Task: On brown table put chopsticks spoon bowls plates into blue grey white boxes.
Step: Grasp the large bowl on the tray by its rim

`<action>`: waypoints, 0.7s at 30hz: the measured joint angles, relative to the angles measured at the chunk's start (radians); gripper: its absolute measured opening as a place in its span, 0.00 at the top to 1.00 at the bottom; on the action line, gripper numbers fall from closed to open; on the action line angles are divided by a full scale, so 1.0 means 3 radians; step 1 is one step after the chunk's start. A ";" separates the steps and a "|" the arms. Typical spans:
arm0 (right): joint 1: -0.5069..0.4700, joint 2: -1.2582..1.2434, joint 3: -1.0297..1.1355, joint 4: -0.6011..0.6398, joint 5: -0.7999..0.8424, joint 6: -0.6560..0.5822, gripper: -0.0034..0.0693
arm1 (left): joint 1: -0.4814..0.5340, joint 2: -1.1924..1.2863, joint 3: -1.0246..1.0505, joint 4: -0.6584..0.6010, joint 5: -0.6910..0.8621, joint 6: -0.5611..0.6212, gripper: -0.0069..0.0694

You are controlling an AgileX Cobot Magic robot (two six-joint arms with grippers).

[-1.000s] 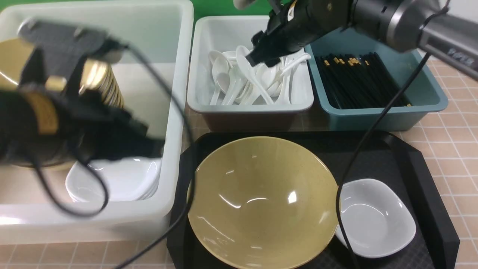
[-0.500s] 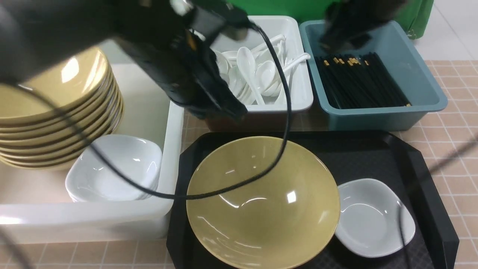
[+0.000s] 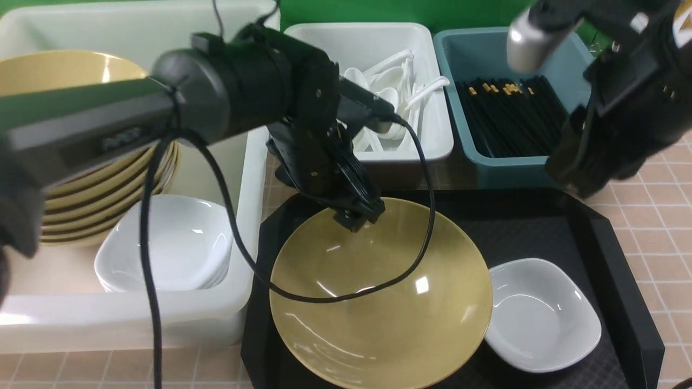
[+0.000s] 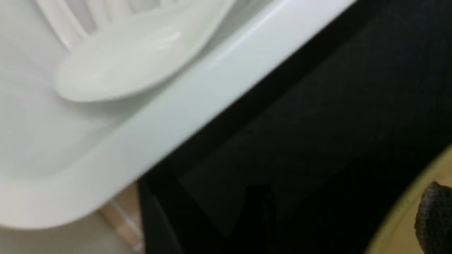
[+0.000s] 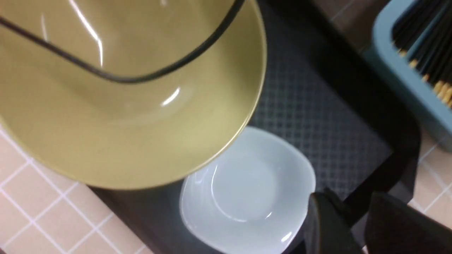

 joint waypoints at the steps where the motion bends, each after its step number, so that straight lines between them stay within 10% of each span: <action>1: 0.0000 0.0000 0.0014 0.0000 0.0000 0.0000 0.66 | 0.0000 0.0007 0.0000 -0.0013 0.0001 0.0000 0.26; 11: 0.0004 -0.0014 0.0081 0.0068 -0.0016 -0.0220 0.70 | 0.0007 -0.0058 -0.0004 -0.0403 0.0400 -0.0014 0.81; 21: 0.0794 -0.0014 -0.0467 0.0137 -0.0016 -0.0346 0.90 | 0.0106 -0.0999 0.0002 -0.0405 0.0469 0.0059 0.90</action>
